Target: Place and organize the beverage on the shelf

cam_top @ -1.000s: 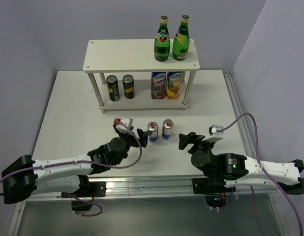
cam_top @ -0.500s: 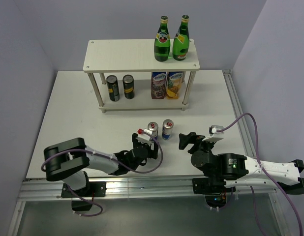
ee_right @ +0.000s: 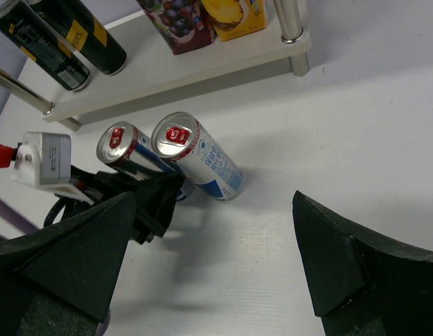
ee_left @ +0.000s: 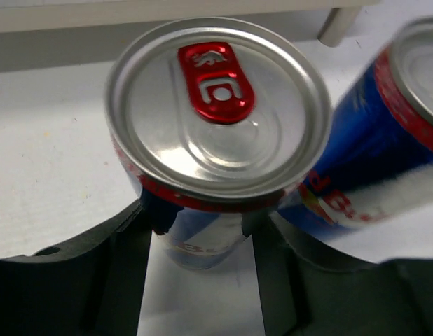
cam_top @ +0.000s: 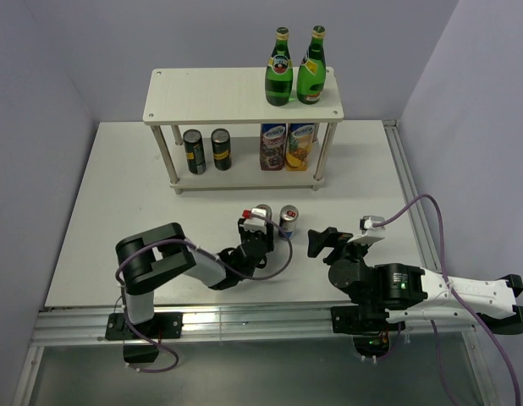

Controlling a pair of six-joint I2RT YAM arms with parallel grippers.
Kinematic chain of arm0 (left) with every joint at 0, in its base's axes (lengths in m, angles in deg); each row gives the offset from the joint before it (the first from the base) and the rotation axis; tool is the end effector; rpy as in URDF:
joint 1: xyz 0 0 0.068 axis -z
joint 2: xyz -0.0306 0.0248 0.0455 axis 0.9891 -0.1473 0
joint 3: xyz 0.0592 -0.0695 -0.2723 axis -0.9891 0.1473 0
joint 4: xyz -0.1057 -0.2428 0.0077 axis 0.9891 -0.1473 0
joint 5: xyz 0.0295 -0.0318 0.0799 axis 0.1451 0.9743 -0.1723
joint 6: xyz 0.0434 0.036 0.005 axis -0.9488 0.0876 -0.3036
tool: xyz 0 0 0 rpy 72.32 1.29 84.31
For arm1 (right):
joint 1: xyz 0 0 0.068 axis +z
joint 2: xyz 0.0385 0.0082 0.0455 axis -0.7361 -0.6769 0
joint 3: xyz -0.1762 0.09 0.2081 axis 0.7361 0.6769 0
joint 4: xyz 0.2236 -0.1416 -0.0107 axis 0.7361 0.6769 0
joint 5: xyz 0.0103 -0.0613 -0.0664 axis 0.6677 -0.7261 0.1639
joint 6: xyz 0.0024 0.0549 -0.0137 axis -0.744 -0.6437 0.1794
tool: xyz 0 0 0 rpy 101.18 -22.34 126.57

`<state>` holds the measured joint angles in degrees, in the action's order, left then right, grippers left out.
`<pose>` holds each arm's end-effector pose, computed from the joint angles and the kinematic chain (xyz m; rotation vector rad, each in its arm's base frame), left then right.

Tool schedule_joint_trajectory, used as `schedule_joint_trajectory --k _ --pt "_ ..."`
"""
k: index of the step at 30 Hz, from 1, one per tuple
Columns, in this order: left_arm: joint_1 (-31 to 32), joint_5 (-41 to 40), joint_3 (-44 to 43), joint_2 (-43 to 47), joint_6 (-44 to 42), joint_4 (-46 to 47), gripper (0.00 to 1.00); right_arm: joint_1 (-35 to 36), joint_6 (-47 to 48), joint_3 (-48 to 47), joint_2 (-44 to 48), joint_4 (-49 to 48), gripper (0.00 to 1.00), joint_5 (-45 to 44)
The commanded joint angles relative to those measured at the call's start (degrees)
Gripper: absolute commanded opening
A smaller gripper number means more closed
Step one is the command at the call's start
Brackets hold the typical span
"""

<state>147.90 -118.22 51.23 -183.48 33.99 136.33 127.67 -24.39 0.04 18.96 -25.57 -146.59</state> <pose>0.1601 -0.2947 0.1366 0.1135 1.8022 -0.3774 0.0519 0.0870 0.2701 0.2170 1.8071 0.3972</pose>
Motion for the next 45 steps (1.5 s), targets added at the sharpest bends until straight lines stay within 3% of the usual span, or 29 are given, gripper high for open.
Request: schedule_joint_trajectory --k 1,3,4,7,12,16,23,33,38,45 --pt "-2.3 -1.6 -3.7 -1.8 -2.3 4.1 0.49 0.3 -0.5 -0.2 0.1 -0.4 1.0 -2.3" --pt "-3.8 -0.5 -4.5 -2.1 -3.2 3.6 0.36 0.3 -0.6 -0.1 0.2 -0.3 1.0 -2.3" --pt "-4.2 -0.8 -4.8 -1.7 -3.9 2.9 0.22 0.4 -0.7 -0.1 0.3 -0.3 1.0 -2.4" --pt "-4.8 -2.9 -4.1 2.5 -5.1 0.4 0.0 0.3 -0.7 0.0 0.8 -0.3 1.0 -2.4" --pt "-5.2 -7.8 -6.5 15.0 -8.0 -10.7 0.0 0.4 -0.5 0.3 1.2 -0.6 1.0 -2.5" --pt "-6.9 -6.0 -10.8 26.0 -11.9 -20.0 0.0 0.4 -0.5 0.3 1.5 -0.6 1.0 -2.5" --pt "-17.8 0.4 -24.0 33.0 -18.4 -31.4 0.0 0.4 0.0 0.8 3.0 -1.1 1.0 -2.4" --pt "-35.1 12.1 -57.0 21.0 -18.6 -47.1 0.0 0.4 -0.1 1.2 4.2 -1.1 1.0 -2.5" --pt "-39.4 13.2 -67.2 12.8 -19.8 -51.2 0.0 0.3 1.0 1.8 5.4 -2.0 1.0 -2.0" --pt "-43.3 13.3 -74.0 5.5 -18.8 -56.5 0.0 0.4 1.2 1.6 5.0 -2.3 1.0 -1.8"
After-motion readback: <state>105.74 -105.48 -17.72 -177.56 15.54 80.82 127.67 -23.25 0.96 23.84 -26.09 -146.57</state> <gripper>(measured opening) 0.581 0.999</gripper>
